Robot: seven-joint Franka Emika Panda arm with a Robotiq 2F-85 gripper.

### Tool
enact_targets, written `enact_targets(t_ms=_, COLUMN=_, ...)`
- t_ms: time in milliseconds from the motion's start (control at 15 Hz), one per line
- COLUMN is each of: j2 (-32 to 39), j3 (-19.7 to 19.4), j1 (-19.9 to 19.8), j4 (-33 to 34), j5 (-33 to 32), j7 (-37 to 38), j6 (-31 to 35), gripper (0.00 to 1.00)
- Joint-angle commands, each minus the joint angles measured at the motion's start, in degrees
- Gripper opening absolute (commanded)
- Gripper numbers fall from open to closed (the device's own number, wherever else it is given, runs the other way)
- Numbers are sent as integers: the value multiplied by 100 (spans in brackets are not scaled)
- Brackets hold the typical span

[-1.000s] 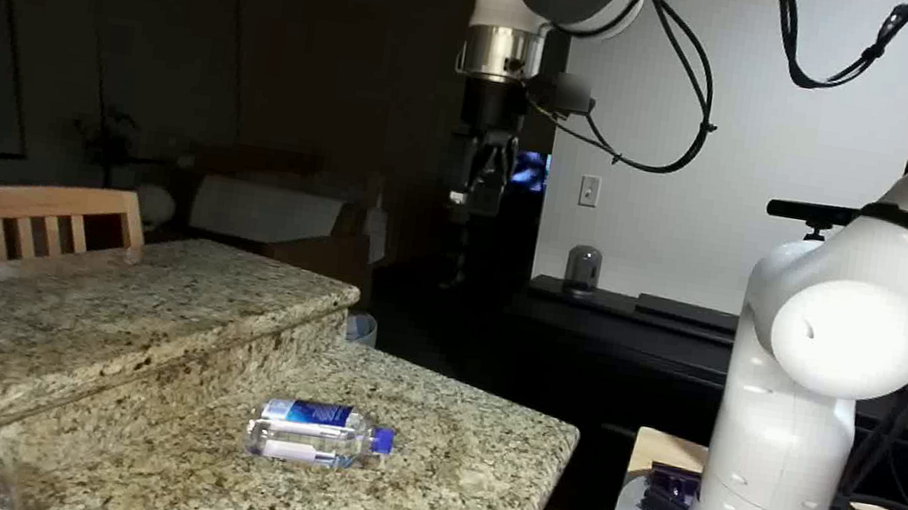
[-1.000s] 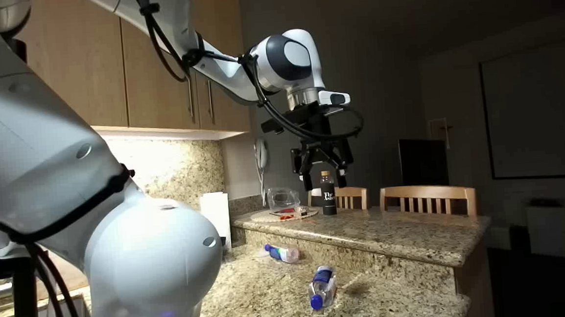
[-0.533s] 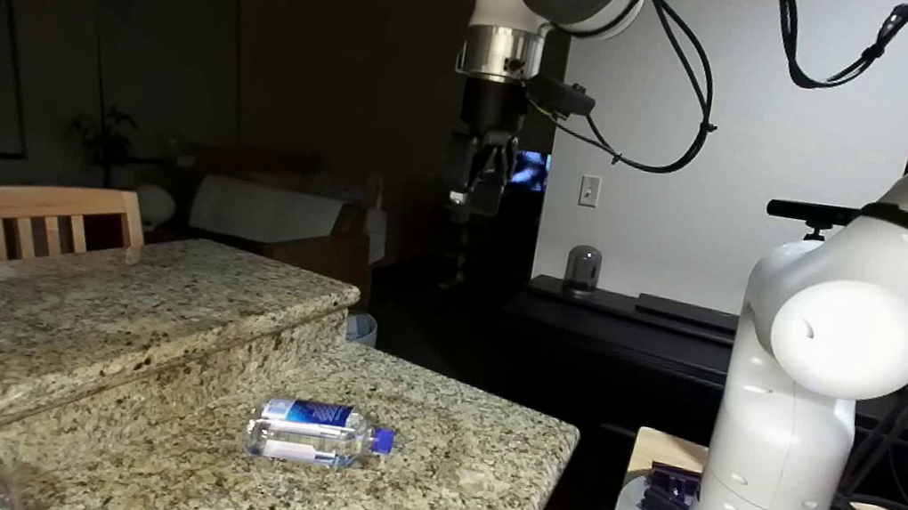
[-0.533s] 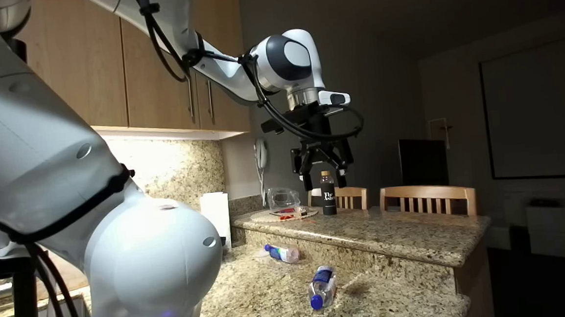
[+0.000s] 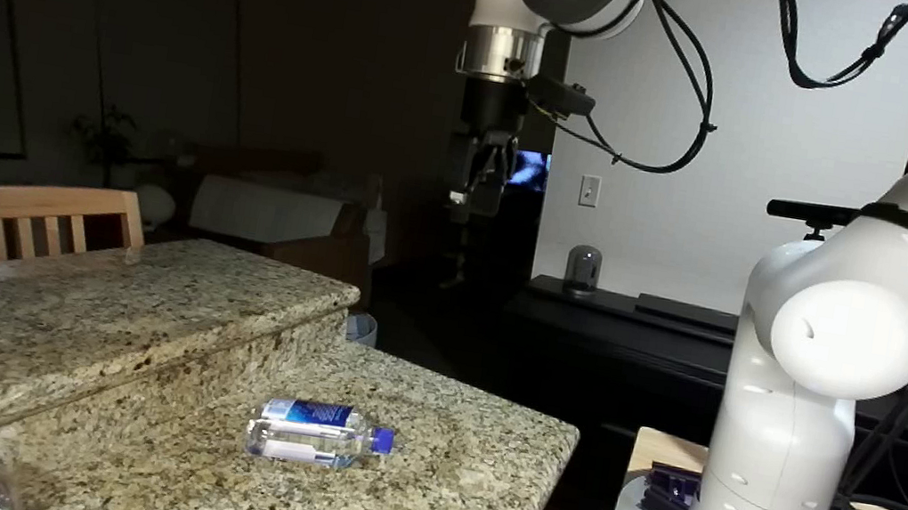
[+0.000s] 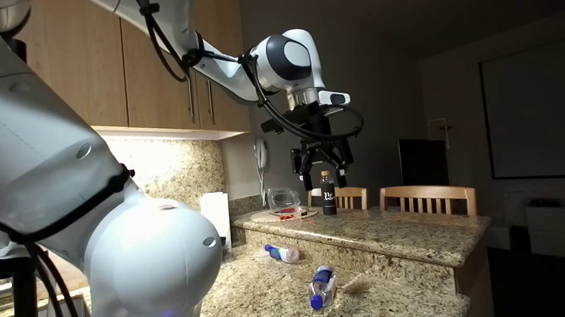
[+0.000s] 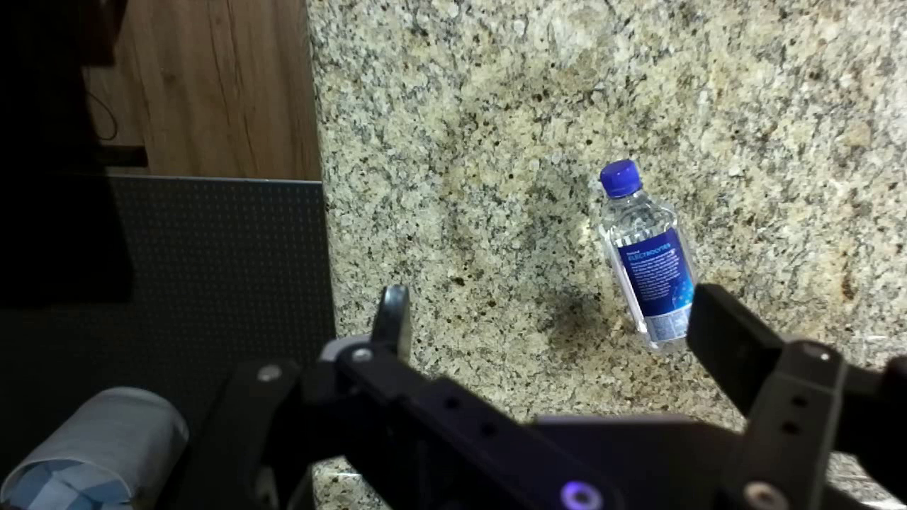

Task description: Put the bottle upright

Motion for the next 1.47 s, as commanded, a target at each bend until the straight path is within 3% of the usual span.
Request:
enact_targets(t_ms=0, j2=4, j3=-19, j1=25, j4=15, j5=-12, j7=14, j6=-18, gripper=100)
enact_targets(t_ms=267, j2=4, j3=-19, j1=25, j4=15, j5=-12, j7=14, j6=-18, gripper=100)
enact_targets(t_ms=667, j2=-129, j3=-234, j1=-48, j4=-399, j5=-565, j7=-474, j6=-112, gripper=100)
enact_targets(t_ms=1133, j2=22, j3=-331, j1=-38, j4=-762, j5=-1715, j7=-1247, j6=-24, gripper=100)
enact_targets(t_ms=1400, j2=-82, j3=-594, j1=-34, j4=-940, j5=-2487, j7=-1926, j6=189, gripper=100)
